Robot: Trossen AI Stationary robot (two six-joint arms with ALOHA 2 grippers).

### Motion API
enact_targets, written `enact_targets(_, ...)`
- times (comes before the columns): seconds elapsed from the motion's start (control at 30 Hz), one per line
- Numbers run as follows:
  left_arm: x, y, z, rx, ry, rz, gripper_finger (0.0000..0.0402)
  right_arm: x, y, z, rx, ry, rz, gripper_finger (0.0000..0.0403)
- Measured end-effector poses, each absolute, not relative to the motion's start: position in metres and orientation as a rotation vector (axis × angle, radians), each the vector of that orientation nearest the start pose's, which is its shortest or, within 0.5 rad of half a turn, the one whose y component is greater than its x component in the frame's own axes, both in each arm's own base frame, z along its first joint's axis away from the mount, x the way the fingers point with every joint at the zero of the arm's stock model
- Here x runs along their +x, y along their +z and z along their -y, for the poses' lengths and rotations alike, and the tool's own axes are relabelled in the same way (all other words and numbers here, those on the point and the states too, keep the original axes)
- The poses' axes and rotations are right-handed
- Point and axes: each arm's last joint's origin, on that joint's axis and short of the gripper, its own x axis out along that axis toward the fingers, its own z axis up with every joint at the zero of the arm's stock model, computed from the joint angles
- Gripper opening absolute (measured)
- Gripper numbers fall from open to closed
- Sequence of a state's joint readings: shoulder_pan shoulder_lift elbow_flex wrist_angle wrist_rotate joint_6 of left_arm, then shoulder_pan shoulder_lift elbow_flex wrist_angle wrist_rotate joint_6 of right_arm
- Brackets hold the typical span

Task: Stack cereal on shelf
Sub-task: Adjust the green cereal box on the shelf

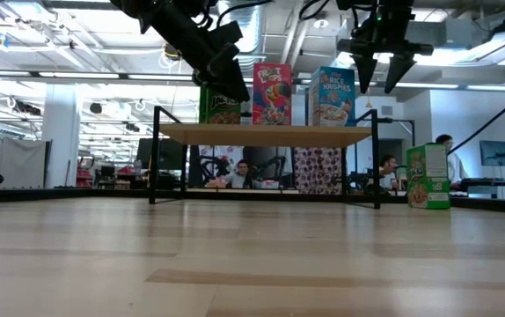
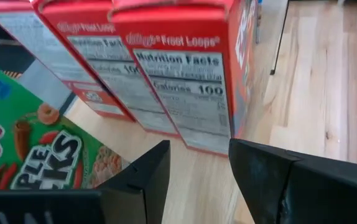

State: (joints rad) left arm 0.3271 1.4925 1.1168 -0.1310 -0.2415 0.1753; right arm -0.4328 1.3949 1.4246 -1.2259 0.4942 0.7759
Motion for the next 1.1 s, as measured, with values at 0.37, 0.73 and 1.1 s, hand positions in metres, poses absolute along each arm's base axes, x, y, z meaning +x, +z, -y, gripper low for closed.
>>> enact_targets(0.37,0.304,0.280,-0.119,0.252,0.719,-0.706,0.0155,0.222,0.344,0.118,0.577,-1.232,-0.862,0.0291)
enact_targets(0.73,0.286,0.282,-0.119,0.220,0.753,-0.801,0.0155,0.223,0.344,0.117,0.598,-1.197,-0.877,0.0291)
enact_targets(1.1,0.246,0.327,-0.104,0.252,0.759,-0.707,0.0155,0.225,0.346,0.111,0.617,-1.143,-0.875,0.0291)
